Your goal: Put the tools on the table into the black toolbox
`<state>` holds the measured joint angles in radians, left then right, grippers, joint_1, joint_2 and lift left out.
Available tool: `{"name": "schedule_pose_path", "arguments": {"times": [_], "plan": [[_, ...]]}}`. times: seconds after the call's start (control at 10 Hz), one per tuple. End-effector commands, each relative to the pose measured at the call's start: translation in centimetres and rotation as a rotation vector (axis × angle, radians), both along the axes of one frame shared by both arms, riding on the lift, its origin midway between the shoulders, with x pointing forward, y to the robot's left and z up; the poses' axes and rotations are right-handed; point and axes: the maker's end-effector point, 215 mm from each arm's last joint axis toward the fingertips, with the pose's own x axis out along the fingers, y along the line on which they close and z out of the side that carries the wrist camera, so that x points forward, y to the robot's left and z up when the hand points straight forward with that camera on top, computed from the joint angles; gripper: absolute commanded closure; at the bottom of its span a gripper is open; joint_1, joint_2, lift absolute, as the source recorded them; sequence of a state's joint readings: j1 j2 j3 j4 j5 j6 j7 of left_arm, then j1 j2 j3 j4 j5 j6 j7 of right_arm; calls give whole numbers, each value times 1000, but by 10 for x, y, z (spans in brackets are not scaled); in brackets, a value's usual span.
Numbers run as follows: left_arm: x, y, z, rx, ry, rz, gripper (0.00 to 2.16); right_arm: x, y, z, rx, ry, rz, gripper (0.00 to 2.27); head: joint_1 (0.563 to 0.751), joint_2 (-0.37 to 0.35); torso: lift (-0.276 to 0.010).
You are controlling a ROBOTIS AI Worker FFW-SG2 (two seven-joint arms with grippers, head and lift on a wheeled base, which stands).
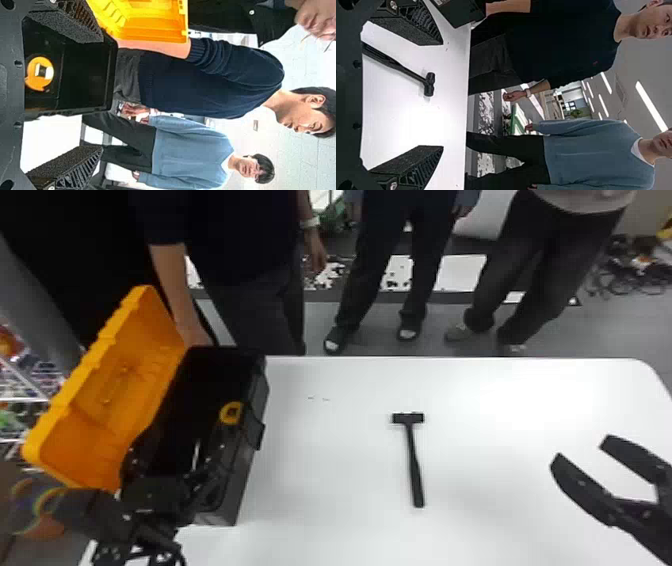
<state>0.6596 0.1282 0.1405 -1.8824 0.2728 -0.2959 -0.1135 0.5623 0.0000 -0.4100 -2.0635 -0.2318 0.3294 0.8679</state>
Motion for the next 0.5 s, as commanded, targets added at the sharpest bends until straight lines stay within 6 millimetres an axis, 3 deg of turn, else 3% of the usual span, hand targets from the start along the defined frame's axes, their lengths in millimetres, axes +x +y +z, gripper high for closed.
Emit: {"name": "schedule_pose_path", "arguments": {"times": [0.0,0.4], "plan": [[-17,-8,3,-6,-17,-5,22,-4,0,-2,9,0,-2,76,695,84,-39],[-31,-18,17,-13,-72,-8,26,-14,-2,-2,6,-10,-1,80,695,60,-39]]}}
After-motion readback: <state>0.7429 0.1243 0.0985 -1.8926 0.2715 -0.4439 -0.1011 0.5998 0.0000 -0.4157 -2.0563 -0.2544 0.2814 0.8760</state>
